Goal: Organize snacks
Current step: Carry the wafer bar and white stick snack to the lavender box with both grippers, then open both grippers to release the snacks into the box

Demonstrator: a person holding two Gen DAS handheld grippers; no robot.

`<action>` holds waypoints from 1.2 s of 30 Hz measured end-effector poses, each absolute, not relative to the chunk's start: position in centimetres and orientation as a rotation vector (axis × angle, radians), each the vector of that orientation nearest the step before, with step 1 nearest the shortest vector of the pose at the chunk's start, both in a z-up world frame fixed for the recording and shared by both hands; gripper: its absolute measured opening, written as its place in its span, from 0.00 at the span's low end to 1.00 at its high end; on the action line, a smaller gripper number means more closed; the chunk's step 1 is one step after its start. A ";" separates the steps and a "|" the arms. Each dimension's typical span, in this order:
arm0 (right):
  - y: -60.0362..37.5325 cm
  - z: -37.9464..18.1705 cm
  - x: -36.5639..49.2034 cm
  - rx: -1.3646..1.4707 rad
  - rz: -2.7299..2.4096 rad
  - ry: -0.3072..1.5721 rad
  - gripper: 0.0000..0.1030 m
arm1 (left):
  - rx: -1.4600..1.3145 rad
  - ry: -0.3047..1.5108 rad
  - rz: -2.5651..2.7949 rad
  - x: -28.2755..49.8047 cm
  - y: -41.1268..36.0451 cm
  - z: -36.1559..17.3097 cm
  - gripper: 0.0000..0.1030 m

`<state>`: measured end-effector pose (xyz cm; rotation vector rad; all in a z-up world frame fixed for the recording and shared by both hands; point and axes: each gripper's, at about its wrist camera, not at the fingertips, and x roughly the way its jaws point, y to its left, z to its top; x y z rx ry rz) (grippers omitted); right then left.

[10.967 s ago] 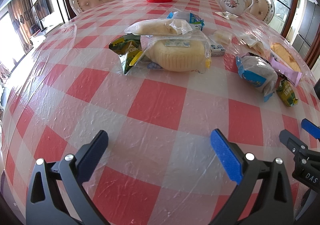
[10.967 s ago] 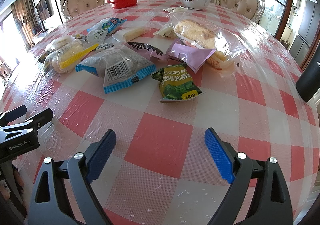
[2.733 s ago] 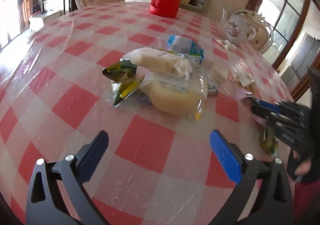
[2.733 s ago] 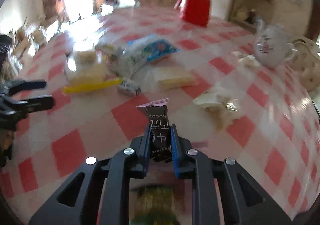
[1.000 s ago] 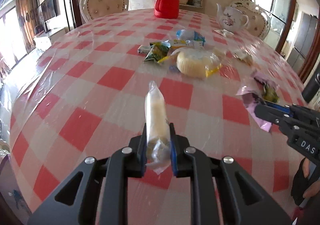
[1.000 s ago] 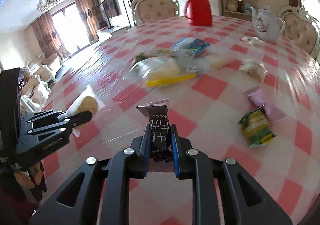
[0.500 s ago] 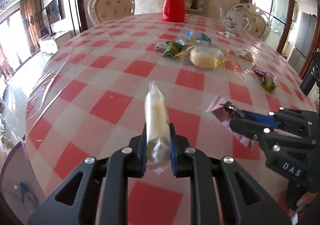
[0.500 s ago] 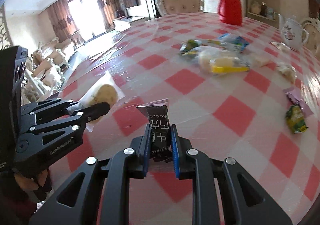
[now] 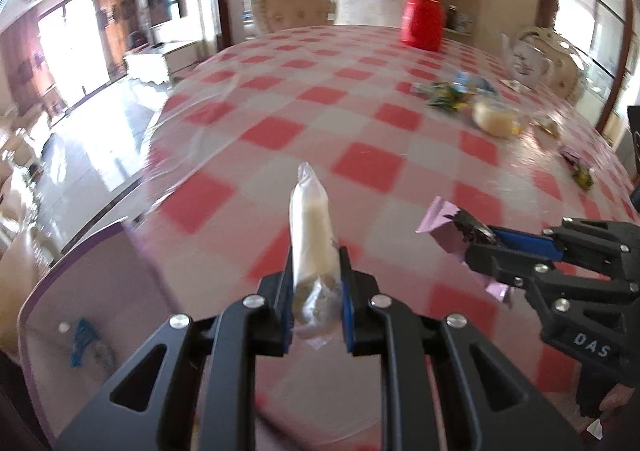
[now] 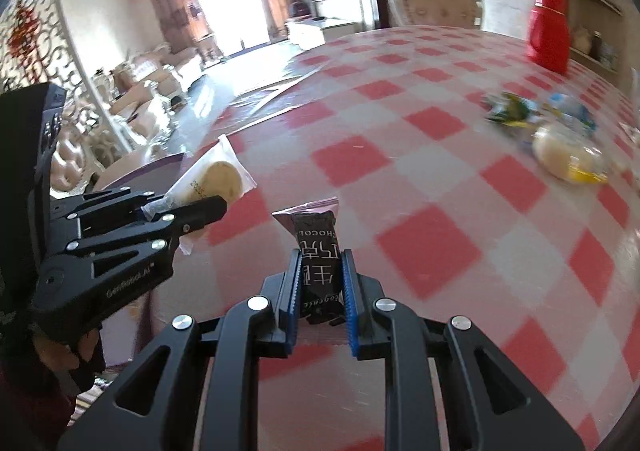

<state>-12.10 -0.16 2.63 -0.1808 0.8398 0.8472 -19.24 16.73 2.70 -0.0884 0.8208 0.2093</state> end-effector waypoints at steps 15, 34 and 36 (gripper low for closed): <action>11.2 3.0 -19.0 -0.321 1.153 0.825 0.19 | -0.189 0.875 0.480 -26.9 27.8 1.2 0.18; 16.5 0.6 -24.2 -0.441 1.331 0.877 0.51 | -0.199 0.952 0.711 -30.3 32.7 -1.0 0.77; 15.9 1.0 -23.6 -0.390 1.335 0.890 0.74 | -0.166 0.941 0.737 -30.1 32.4 -0.7 0.85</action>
